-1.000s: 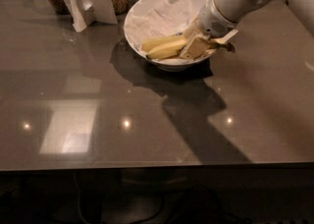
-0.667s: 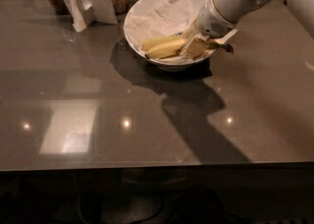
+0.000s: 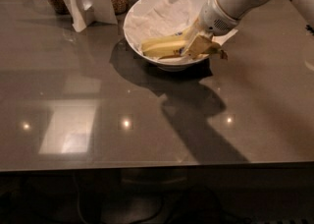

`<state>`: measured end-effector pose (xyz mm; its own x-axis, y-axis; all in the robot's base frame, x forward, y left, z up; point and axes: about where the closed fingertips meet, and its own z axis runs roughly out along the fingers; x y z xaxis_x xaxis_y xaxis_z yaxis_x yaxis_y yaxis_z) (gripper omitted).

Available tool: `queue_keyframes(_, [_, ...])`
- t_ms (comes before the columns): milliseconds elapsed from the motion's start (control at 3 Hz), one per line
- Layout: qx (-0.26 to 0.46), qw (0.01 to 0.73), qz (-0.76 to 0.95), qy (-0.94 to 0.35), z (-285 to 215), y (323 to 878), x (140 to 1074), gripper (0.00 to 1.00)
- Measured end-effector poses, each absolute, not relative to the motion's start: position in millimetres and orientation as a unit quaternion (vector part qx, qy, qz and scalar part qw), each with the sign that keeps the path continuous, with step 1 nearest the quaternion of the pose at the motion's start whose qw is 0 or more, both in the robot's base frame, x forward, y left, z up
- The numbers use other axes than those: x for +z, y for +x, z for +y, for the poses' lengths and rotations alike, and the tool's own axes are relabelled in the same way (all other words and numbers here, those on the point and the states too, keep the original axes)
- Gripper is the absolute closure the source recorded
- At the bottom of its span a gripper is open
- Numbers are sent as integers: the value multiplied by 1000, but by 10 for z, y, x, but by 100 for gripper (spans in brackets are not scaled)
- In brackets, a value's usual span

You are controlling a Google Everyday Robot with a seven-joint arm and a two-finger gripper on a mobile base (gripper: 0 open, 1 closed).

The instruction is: Pick banana from white bowl

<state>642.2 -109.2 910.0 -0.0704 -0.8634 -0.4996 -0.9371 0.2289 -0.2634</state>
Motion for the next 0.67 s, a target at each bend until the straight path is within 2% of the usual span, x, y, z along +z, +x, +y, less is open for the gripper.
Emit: queue_keyframes(667, [50,293,709,-639,-1202,6253,9408,100])
